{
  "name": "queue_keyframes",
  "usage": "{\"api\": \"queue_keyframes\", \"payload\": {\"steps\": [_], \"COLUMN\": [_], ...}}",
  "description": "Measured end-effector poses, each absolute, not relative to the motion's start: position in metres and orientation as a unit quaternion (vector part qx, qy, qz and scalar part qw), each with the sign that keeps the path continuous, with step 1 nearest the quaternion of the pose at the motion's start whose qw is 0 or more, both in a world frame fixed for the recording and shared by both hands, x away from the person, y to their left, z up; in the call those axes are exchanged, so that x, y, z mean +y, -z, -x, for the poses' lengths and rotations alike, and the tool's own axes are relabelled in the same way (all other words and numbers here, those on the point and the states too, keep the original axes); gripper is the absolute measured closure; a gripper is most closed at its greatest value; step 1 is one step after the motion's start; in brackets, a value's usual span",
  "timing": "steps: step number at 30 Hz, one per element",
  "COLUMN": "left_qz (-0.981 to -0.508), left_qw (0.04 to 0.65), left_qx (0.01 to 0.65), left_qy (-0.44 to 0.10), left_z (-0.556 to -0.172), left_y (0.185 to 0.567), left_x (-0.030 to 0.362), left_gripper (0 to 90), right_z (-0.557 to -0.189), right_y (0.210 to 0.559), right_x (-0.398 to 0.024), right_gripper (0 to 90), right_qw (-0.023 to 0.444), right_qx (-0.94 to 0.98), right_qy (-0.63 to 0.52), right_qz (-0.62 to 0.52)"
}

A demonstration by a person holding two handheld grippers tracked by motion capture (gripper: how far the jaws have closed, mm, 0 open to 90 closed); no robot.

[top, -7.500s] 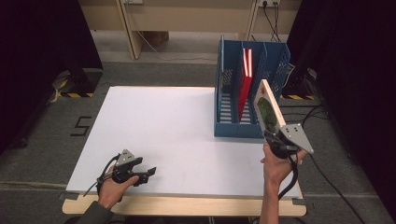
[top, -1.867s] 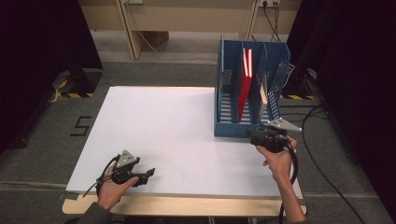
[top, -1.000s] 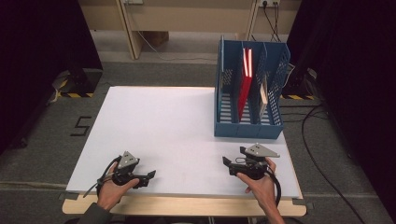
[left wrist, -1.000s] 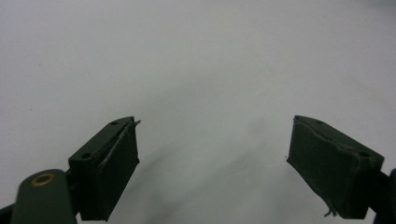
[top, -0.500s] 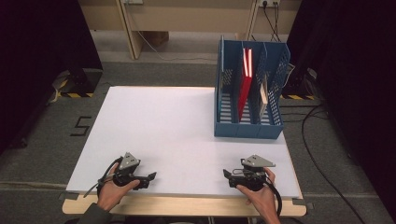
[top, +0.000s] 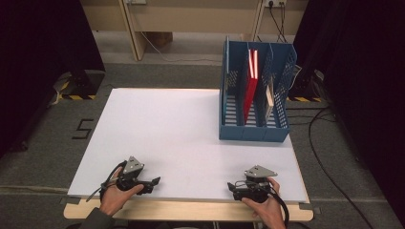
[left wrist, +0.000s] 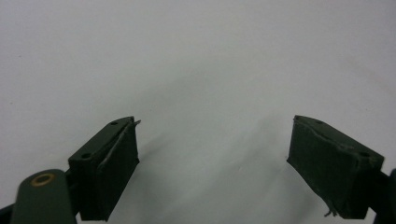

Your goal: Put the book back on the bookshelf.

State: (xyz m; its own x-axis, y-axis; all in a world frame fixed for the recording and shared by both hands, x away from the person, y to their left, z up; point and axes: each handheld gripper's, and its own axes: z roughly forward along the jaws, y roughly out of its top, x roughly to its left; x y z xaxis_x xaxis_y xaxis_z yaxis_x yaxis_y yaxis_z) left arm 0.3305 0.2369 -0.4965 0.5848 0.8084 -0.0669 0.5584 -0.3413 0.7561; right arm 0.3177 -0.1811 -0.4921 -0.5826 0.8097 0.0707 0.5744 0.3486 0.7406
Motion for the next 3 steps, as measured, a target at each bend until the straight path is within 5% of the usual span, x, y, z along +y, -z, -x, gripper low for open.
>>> {"api": "queue_keyframes", "payload": {"steps": [3], "left_qz": [-0.803], "left_qw": [0.385], "left_qx": [0.425], "left_qy": [-0.162], "left_z": [-0.3305], "left_y": [0.4964], "left_x": [0.2364], "left_gripper": [15.1], "right_z": [-0.3176], "right_y": [0.4925], "right_x": [-0.1806], "right_gripper": [16.8], "right_qw": [0.156], "right_qx": [0.808], "right_qy": [-0.373], "right_qz": [-0.428]}}
